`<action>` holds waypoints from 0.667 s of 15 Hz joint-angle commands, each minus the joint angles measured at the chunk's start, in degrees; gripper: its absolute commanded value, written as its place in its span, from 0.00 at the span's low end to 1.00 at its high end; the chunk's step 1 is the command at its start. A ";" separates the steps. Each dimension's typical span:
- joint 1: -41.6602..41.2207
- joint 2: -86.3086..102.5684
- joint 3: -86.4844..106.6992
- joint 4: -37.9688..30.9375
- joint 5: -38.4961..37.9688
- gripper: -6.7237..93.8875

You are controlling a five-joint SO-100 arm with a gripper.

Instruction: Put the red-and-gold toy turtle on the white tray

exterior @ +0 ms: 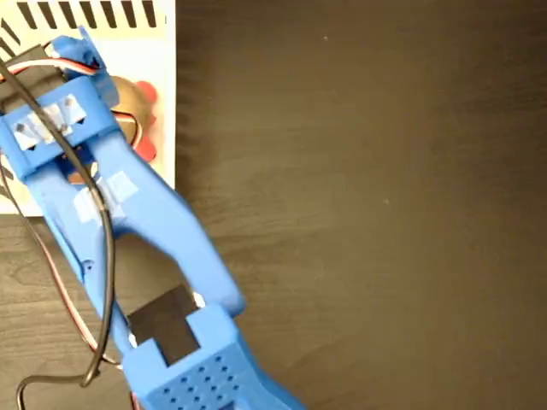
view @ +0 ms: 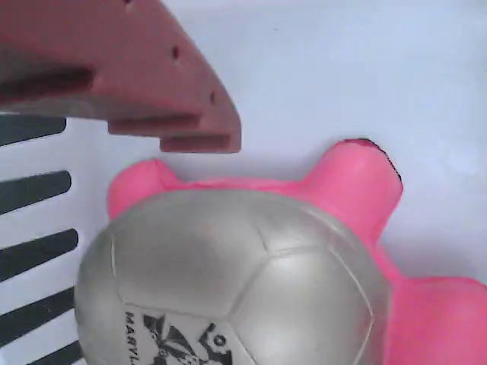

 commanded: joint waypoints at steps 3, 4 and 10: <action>1.14 8.61 -1.67 0.09 -2.64 0.60; 2.55 11.60 -1.67 -0.70 -3.52 0.41; 10.02 29.71 2.55 -6.50 -12.30 0.07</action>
